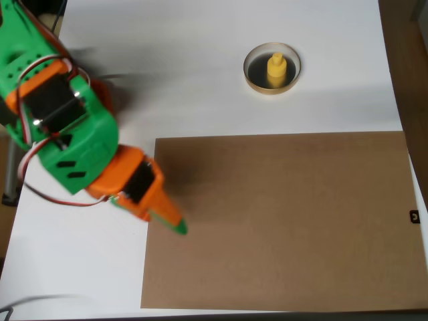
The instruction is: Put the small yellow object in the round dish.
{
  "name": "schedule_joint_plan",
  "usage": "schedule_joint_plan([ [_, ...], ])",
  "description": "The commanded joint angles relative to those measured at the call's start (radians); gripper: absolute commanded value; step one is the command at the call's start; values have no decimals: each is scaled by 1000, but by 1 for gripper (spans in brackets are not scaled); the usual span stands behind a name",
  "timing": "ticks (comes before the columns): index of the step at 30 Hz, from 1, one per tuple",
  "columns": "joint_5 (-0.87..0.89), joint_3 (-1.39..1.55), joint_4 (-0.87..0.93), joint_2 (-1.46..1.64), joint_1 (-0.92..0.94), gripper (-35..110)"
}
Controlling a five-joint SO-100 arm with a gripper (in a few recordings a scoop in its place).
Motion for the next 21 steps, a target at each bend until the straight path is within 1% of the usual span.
schedule_joint_plan([
  [1,48,40,-51,107,107,24],
  [5,87,140,-106,247,163,25],
  [13,173,325,-126,515,245,26],
  [21,204,514,-57,836,276,26],
])
